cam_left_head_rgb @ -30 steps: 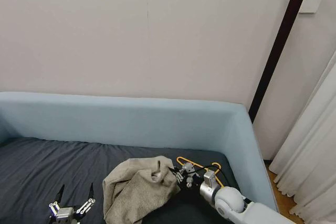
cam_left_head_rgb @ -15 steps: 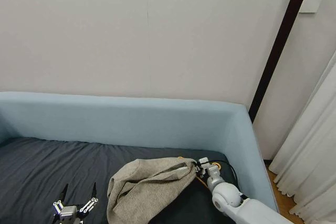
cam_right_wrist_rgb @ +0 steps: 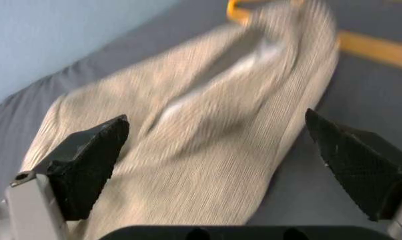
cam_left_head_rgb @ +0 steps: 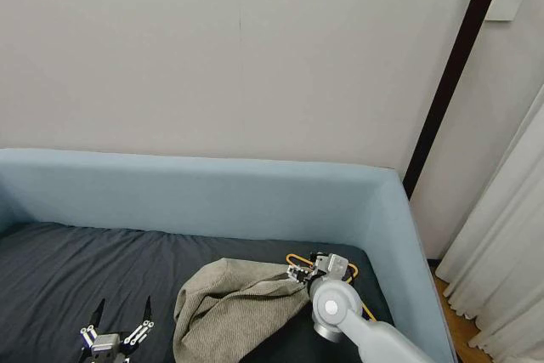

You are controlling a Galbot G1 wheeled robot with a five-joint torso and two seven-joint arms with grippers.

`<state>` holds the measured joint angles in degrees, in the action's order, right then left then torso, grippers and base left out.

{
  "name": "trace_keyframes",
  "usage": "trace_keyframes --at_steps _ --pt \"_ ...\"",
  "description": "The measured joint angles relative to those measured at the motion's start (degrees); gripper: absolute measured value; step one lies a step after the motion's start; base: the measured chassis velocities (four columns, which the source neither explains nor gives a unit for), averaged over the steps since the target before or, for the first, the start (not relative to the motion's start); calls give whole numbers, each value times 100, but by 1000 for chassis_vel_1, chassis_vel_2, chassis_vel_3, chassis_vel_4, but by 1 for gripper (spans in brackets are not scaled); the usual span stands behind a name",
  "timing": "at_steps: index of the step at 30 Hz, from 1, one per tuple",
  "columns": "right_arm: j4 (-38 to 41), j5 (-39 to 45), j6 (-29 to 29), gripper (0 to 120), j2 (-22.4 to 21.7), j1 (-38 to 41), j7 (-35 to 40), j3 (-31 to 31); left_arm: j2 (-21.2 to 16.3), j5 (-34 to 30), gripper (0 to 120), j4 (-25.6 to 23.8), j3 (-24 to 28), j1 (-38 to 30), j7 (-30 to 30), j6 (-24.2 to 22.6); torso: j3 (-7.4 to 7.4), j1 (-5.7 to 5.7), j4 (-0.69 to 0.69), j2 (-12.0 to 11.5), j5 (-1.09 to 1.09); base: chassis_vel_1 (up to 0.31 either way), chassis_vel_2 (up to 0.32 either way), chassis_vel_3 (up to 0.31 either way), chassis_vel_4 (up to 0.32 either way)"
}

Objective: Pick up the clothes from the sofa and hang them on the clothes hanger.

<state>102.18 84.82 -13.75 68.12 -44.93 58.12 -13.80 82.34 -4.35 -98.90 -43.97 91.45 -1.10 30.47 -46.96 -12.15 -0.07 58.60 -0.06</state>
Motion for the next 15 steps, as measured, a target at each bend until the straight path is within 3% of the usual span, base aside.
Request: trace_keyframes --at_steps 5,15 --pt "-103 47 5 100 490 -358 -30 360 9 7 100 15 7 -15 -1 -8 0 0 -1 0 0 0 0 0 0" --pt "-832 -169 -80 100 1494 -258 -5 965 61 37 100 -4 12 -31 -3 -47 0 0 1 0 0 0 0 0 0"
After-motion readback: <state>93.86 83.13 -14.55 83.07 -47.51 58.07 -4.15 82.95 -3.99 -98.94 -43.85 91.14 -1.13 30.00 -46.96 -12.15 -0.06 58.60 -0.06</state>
